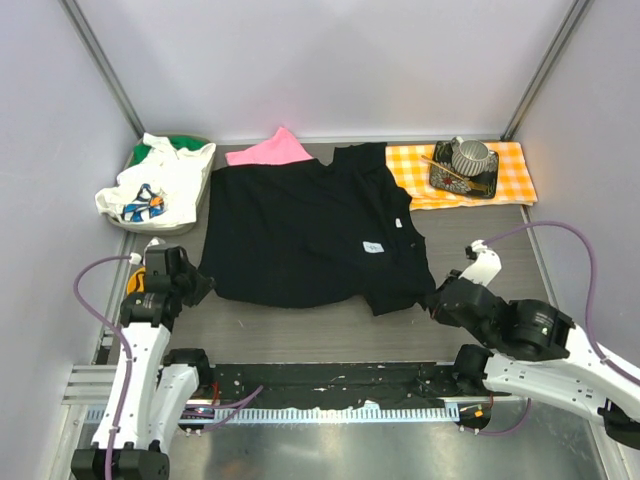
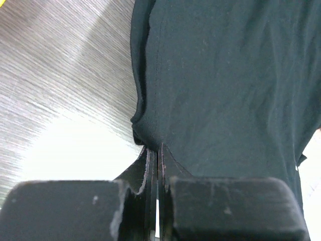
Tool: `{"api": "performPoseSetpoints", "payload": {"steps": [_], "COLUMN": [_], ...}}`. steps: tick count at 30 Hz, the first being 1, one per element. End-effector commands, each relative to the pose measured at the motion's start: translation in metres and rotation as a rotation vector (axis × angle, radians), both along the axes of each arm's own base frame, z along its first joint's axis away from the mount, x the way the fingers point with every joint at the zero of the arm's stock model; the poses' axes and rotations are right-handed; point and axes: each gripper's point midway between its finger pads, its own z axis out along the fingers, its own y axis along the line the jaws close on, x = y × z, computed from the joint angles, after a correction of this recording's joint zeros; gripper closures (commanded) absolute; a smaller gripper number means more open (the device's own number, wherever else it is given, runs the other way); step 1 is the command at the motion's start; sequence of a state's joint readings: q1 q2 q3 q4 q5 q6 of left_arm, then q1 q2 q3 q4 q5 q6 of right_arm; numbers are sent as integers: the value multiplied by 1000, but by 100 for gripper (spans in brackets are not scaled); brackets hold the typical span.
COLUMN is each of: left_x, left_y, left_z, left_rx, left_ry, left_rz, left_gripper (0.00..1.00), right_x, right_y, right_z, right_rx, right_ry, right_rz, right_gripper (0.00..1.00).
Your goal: Fold and stack the t-shirts
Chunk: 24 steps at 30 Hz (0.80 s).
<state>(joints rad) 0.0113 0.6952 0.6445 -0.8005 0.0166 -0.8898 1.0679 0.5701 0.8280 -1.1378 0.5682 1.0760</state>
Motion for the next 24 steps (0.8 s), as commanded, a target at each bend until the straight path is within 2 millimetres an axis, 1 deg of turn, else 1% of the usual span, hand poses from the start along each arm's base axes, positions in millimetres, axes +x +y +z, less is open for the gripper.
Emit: {"api": "performPoseSetpoints", "payload": {"steps": [1, 3, 7, 11, 15, 19, 21, 22, 23, 24], "left_x": [-10, -16, -29, -41, -48, -56, -56, -55, -53, -51], "left_y": [-1, -3, -4, -4, -3, -3, -1, -1, -1, -3], "left_z": [28, 35, 43, 43, 47, 52, 54, 54, 51, 51], "left_rx": [-12, -21, -25, -24, -20, -17, -8, -7, -6, -13], "left_ry": [-41, -56, -81, -73, -76, -90, -96, -99, -87, -86], "left_rz": [9, 7, 5, 6, 4, 2, 6, 8, 4, -3], "left_gripper": [100, 100, 100, 100, 100, 100, 100, 100, 100, 100], "right_x": [8, 7, 3, -2, -4, -2, 0, 3, 6, 11], "right_y": [-25, -24, -26, -33, -36, -34, -31, -25, -23, -19], "right_z": [34, 42, 48, 53, 59, 66, 68, 73, 73, 78], "right_rx": [15, 33, 40, 63, 79, 100, 94, 114, 93, 102], "right_ry": [-89, -96, -87, -95, -110, -141, -160, -180, -194, -219], "right_rz": [-103, -94, -77, -75, -68, -46, -24, -13, -1, -5], "right_gripper": [99, 99, 99, 99, 99, 99, 99, 99, 99, 99]}}
